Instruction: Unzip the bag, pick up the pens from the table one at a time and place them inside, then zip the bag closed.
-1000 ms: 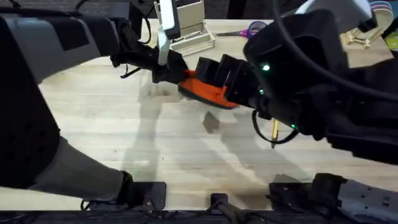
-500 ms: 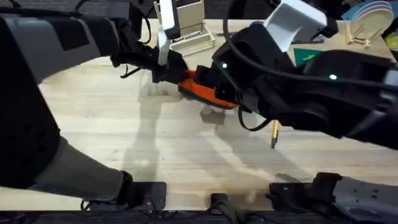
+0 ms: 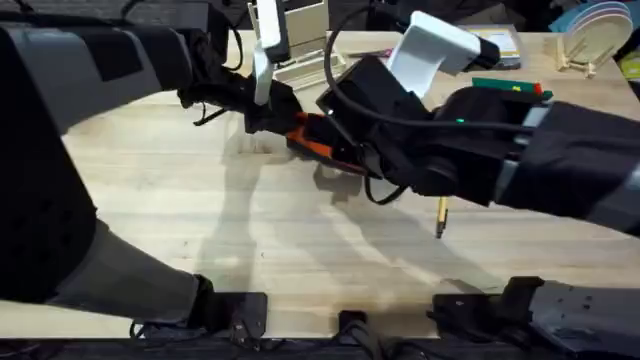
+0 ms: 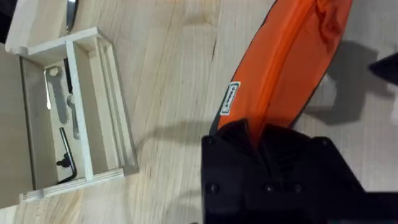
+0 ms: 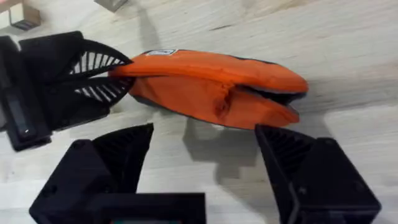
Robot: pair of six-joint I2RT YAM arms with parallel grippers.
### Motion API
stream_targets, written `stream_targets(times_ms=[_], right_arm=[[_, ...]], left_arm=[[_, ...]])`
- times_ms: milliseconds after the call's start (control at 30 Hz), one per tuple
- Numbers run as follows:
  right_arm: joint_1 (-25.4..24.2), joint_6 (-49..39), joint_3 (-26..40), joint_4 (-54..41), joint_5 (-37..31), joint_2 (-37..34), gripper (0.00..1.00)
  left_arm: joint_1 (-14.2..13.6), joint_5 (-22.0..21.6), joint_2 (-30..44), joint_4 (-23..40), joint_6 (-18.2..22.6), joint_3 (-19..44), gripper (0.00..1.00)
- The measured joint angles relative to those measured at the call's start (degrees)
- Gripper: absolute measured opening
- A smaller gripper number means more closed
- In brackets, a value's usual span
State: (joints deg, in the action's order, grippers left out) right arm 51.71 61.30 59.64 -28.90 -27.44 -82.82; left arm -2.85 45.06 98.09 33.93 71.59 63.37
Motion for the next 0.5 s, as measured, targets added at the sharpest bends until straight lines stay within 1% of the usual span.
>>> stream_targets(times_ms=[300,433,500], right_arm=[[-2.5,0.0,0.0,2.5,0.0,-4.3,0.954],[-3.5,0.0,0.0,3.3,-0.2,-6.0,0.886],[-4.0,0.0,0.0,3.5,-0.2,-6.7,0.831]], left_arm=[[0.0,0.0,0.0,0.0,0.0,0.0,0.043],[0.0,0.0,0.0,0.0,0.0,0.0,0.043],[0.0,0.0,0.0,0.0,0.0,0.0,0.043]])
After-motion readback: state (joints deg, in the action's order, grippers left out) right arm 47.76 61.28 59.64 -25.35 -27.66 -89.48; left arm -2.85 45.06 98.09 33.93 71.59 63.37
